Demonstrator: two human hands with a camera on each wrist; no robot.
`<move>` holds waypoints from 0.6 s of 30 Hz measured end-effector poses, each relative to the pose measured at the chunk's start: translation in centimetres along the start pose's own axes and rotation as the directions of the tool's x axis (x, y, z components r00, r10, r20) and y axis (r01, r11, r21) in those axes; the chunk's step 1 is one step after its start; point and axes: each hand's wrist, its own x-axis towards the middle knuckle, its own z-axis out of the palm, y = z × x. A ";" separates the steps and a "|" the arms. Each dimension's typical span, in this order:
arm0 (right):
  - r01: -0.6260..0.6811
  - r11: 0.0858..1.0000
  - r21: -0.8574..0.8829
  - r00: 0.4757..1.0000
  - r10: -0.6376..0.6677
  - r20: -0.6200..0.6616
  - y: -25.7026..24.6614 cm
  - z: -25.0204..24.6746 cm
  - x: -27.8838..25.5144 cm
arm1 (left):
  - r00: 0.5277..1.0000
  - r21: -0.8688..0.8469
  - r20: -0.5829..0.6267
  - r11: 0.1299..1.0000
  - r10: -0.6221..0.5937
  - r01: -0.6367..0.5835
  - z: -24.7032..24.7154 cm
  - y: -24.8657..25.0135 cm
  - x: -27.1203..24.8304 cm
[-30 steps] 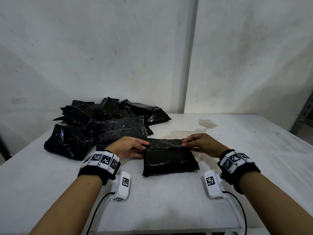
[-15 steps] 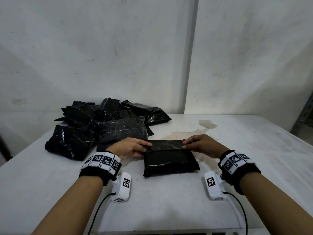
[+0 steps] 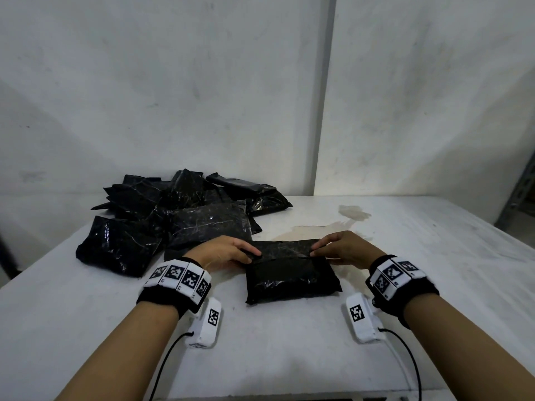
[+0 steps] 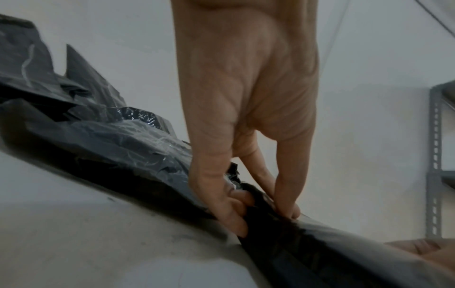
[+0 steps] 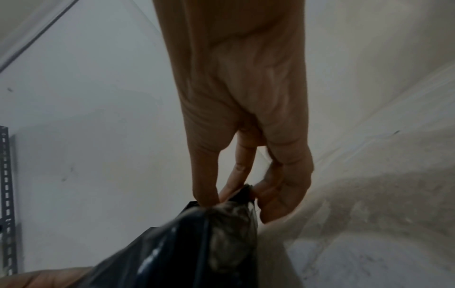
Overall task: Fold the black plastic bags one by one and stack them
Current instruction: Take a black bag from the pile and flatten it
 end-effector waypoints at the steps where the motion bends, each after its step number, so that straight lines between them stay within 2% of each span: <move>1: -0.013 1.000 0.005 1.000 0.013 0.008 -0.1 0.0 -0.1 | 1.000 0.074 -0.010 0.997 0.016 -0.015 0.0 0.1 0.0; 4: -0.027 0.999 0.021 0.999 0.026 0.031 -0.1 0.0 -0.2 | 0.998 0.274 -0.042 0.961 0.047 -0.034 -0.2 0.4 0.2; 7: -0.023 1.000 0.010 1.000 0.023 0.016 -0.2 0.2 -0.2 | 0.979 0.548 -0.183 0.836 0.088 0.027 0.1 1.0 0.8; 8: -0.020 1.000 0.005 1.000 0.020 0.016 -0.2 0.3 -0.2 | 0.963 0.601 -0.235 0.799 0.132 0.037 0.5 1.4 0.9; 10: -0.018 1.000 -0.002 1.000 0.018 0.015 -0.2 0.4 -0.1 | 0.916 0.638 -0.267 0.767 0.299 -0.064 1.8 2.3 0.9; 12: -0.018 1.000 0.006 1.000 0.018 0.018 -0.1 0.4 -0.1 | 0.868 0.593 -0.189 0.758 0.460 -0.272 3.1 3.2 0.8; 14: -0.018 1.000 0.011 1.000 0.018 0.015 -0.1 0.3 -0.1 | 0.852 0.577 -0.070 0.717 0.520 -0.390 4.2 3.6 0.9; 18: -0.033 0.999 -0.003 0.999 0.033 -0.002 0.1 0.4 -0.2 | 0.903 0.631 0.056 0.685 0.427 -0.363 5.4 3.5 1.5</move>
